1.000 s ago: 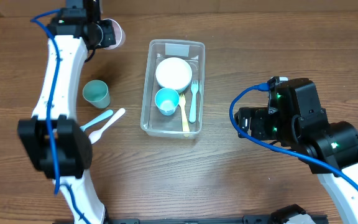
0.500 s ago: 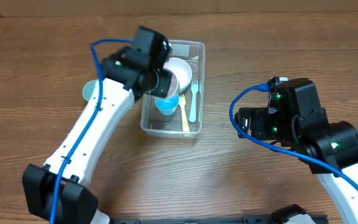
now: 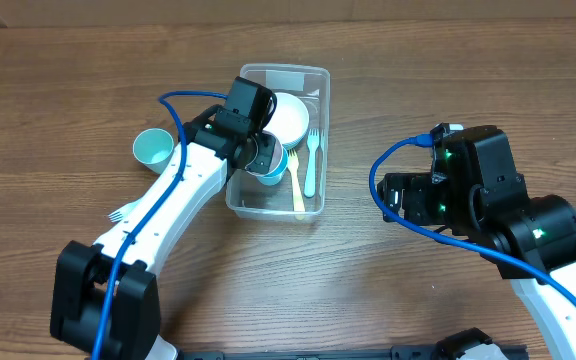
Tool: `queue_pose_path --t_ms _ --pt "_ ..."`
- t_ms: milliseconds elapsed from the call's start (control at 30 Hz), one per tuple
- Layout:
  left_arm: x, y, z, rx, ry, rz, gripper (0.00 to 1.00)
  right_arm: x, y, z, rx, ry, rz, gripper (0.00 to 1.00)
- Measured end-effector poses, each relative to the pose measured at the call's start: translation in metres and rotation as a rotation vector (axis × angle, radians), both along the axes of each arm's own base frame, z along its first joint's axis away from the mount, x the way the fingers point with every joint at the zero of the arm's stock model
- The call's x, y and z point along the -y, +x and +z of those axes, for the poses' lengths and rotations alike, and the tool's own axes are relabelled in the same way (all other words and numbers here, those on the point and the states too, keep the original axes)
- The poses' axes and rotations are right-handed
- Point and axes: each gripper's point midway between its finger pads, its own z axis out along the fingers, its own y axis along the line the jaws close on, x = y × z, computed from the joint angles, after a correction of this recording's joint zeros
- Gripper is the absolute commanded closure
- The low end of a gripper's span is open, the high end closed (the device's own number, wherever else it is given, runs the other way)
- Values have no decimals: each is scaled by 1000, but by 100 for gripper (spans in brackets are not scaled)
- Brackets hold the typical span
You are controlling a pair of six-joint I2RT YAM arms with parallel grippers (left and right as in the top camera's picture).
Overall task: Pack container
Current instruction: 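Stack the pink cup onto the blue cup in the container, then reach the left gripper to the green cup and grasp it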
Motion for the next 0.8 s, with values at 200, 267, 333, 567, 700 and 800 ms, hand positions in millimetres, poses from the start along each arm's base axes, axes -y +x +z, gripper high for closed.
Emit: queue_pose_path --t_ms 200,267,333,567,700,800 --pt "0 1 -23 -50 7 32 38 0 0 0 0 0 0 1" --pt "-1 -1 -22 -64 9 42 38 0 0 0 0 0 1 0" --pt "1 3 -8 -52 0 49 38 0 0 0 0 0 1 0" --pt "-30 -13 154 279 -72 140 41 0 0 0 0 0 0 0" --pt "-86 -18 162 287 -15 296 44 0 0 0 0 0 1 0" --pt "-142 -12 144 251 -11 442 44 0 0 0 0 1 0 0"
